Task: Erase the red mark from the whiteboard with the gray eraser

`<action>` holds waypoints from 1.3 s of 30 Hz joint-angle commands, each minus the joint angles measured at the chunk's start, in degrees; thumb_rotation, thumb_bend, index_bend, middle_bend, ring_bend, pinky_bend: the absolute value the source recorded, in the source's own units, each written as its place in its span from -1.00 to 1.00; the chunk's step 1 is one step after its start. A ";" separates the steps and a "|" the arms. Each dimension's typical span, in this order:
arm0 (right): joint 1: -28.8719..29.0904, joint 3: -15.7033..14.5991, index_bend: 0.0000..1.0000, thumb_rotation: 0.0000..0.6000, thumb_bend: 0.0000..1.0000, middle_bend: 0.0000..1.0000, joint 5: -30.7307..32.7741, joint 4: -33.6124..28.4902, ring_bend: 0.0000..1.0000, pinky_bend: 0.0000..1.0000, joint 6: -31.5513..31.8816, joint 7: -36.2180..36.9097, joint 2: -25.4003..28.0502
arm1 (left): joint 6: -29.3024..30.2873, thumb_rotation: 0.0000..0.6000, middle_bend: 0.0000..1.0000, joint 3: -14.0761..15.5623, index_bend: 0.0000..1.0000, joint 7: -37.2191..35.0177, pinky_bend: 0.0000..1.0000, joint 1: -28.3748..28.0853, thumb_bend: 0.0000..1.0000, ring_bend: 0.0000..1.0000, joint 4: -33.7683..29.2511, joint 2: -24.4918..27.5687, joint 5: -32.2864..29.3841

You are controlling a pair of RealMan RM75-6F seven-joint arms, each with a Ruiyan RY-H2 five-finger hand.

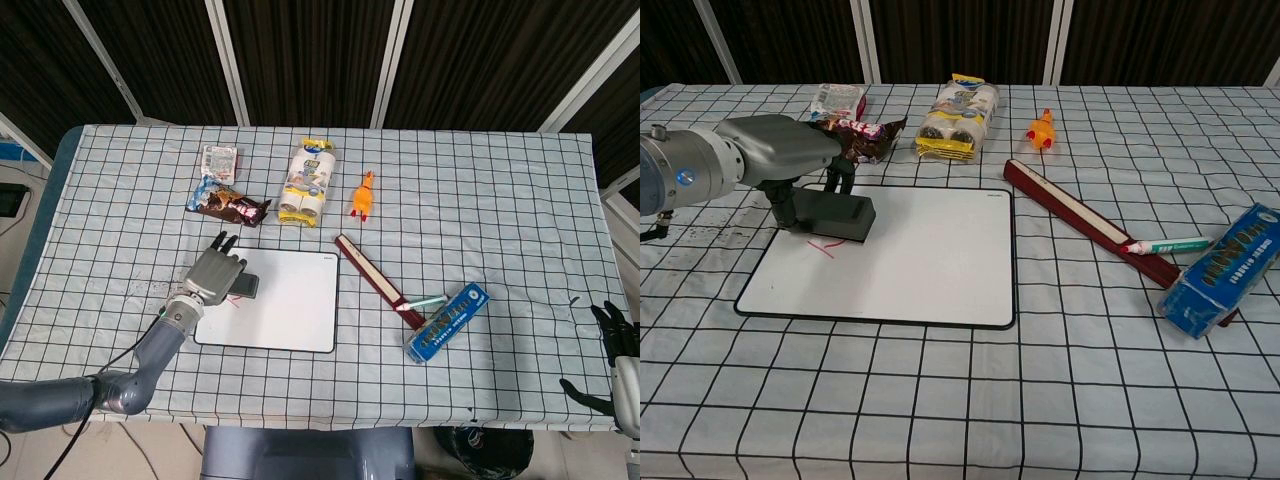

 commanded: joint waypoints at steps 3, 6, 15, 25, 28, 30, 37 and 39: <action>-0.04 0.03 -0.99 1.00 -0.71 -0.91 -0.10 0.00 -0.72 -0.63 0.19 0.03 -0.02 | -0.21 1.00 -0.15 1.68 -0.22 -0.56 -0.99 0.21 -0.40 -1.00 -0.93 0.42 1.17; -0.05 0.04 -0.99 1.00 -0.71 -0.91 -0.03 -0.01 -0.72 -0.63 0.16 0.07 -0.01 | -0.23 1.00 -0.15 2.71 -0.22 -1.05 -0.99 0.47 -0.40 -1.00 -2.04 1.05 2.18; -0.03 0.11 -0.99 1.00 -0.71 -0.91 -0.08 0.01 -0.72 -0.63 0.26 0.10 0.01 | 1.38 1.00 -0.15 5.48 -0.22 -2.09 -0.99 1.93 -0.40 -1.00 -6.80 4.06 6.01; -0.08 0.02 -0.99 1.00 -0.71 -0.91 -0.35 0.01 -0.72 -0.63 0.44 -0.26 -0.15 | 1.86 1.00 -0.15 7.06 -0.22 -2.11 -0.99 2.23 -0.40 -1.00 -8.71 5.06 8.86; -0.08 0.07 -0.99 1.00 -0.71 -0.91 -0.29 0.03 -0.72 -0.63 0.48 -0.33 -0.19 | 1.33 1.00 -0.15 6.30 -0.22 -2.75 -0.99 1.73 -0.40 -1.00 -7.33 4.06 8.89; -0.08 0.09 -0.99 1.00 -0.71 -0.91 -0.22 0.03 -0.72 -0.63 0.47 -0.32 -0.21 | 1.23 1.00 -0.15 5.60 -0.22 -2.78 -0.99 1.27 -0.40 -1.00 -6.50 3.45 8.59; -0.06 0.08 -0.99 1.00 -0.71 -0.91 -0.21 0.03 -0.72 -0.63 0.39 -0.20 -0.16 | 0.43 1.00 -0.15 3.73 -0.22 -2.03 -0.99 -0.23 -0.40 -1.00 -3.16 1.67 5.10; -0.09 0.08 -0.99 1.00 -0.71 -0.91 -0.22 0.03 -0.72 -0.63 0.45 -0.14 -0.15 | -0.12 1.00 -0.15 3.36 -0.22 -2.20 -0.99 -0.57 -0.40 -1.00 -1.87 1.21 4.06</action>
